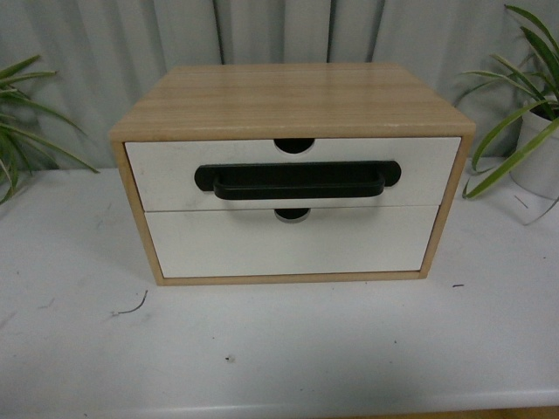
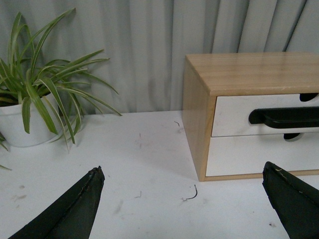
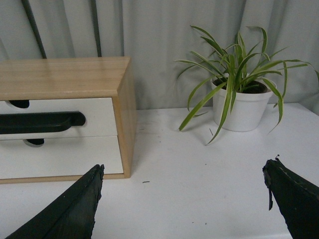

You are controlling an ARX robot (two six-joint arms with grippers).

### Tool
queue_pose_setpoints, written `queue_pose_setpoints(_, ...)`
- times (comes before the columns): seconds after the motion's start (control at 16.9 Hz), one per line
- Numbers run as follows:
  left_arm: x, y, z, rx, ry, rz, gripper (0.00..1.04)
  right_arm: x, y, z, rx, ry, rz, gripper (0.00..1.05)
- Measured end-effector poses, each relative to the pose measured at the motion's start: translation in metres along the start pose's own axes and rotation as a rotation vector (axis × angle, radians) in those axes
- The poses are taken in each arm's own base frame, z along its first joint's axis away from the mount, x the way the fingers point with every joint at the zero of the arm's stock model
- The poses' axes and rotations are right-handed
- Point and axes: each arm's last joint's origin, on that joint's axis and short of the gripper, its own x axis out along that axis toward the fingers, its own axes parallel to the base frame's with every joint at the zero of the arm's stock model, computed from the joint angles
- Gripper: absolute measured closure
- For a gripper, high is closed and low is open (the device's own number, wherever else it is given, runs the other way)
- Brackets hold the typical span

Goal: Close drawer sideways

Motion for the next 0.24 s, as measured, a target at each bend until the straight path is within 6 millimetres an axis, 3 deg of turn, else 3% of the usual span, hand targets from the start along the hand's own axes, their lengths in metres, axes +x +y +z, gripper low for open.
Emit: queue_pose_setpoints(0.24,0.0000,0.0000,0.0000,0.000,0.000,0.000,0.07,0.0000,0.0000,0.0000,0.000,0.000,0.000,0.06)
